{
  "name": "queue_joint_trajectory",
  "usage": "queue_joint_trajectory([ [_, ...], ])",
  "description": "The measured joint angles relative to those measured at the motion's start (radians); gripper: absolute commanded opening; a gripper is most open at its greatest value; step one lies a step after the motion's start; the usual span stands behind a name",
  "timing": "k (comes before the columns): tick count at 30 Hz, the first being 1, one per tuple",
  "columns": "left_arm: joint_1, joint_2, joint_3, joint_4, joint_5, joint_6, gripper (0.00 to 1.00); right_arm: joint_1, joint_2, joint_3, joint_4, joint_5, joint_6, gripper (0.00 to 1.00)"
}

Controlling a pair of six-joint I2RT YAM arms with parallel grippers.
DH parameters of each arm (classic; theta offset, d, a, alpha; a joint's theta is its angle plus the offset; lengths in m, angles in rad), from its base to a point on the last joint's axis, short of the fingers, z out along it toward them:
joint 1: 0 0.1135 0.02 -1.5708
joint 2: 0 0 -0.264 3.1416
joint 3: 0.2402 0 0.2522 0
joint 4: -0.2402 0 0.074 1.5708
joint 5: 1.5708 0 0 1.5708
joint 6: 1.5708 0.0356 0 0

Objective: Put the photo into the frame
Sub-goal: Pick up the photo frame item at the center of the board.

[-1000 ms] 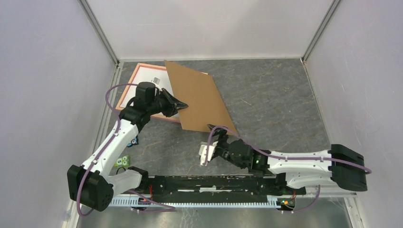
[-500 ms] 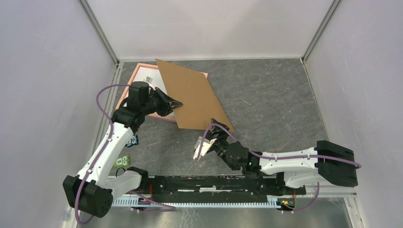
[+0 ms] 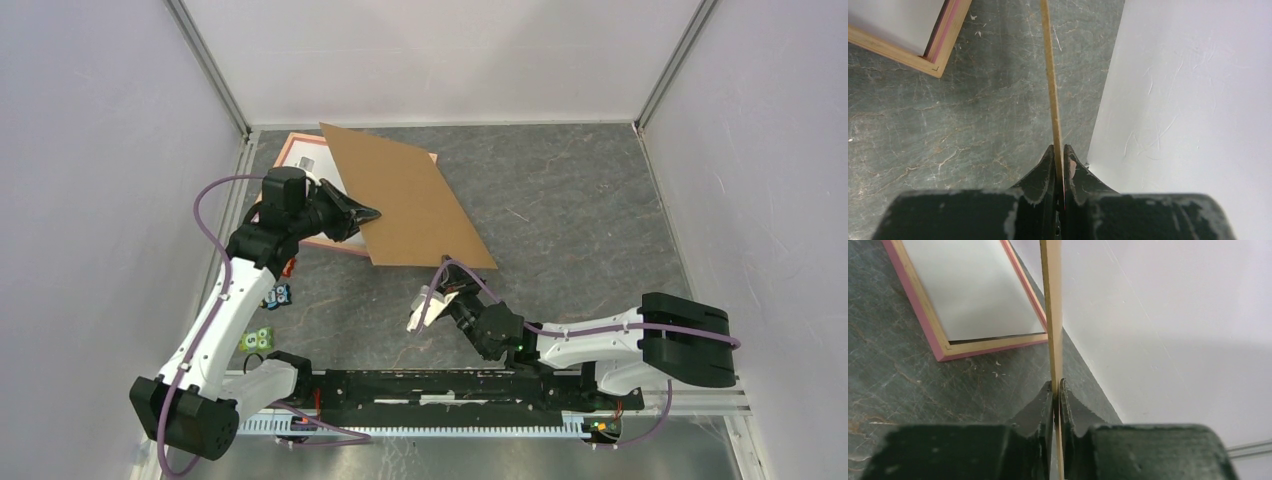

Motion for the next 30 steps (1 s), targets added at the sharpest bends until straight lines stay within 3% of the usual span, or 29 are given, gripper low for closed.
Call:
queue_joint_trajectory([
  [2, 0.003, 0.000, 0.002, -0.001, 0.006, 0.000, 0.18, -0.004, 0.000, 0.000, 0.013, 0.003, 0.008, 0.00],
  [6, 0.006, 0.000, 0.032, -0.007, 0.018, 0.021, 0.42, -0.010, -0.001, 0.000, 0.041, 0.003, 0.024, 0.00],
  [9, 0.007, 0.000, 0.082, -0.007, 0.041, 0.066, 0.75, -0.018, -0.016, -0.010, 0.076, 0.025, 0.056, 0.00],
  [12, 0.007, -0.002, 0.163, -0.010, 0.063, 0.140, 0.91, -0.032, -0.063, -0.068, 0.108, 0.042, 0.091, 0.00],
  [16, 0.007, -0.019, 0.291, -0.053, 0.050, 0.256, 0.94, -0.074, -0.171, -0.142, 0.128, 0.045, 0.173, 0.00],
  [21, 0.007, -0.065, 0.365, -0.137, -0.081, 0.363, 0.92, -0.171, -0.325, -0.221, 0.143, 0.019, 0.324, 0.00],
  [25, 0.007, -0.114, 0.274, -0.159, -0.242, 0.372, 0.90, -0.249, -0.429, -0.252, 0.131, -0.012, 0.454, 0.00],
  [28, 0.007, -0.125, 0.132, -0.166, -0.332, 0.302, 1.00, -0.295, -0.500, -0.266, 0.108, -0.032, 0.549, 0.00],
  [30, 0.008, -0.058, 0.068, -0.187, -0.350, 0.232, 1.00, -0.317, -0.534, -0.268, 0.086, -0.035, 0.605, 0.00],
])
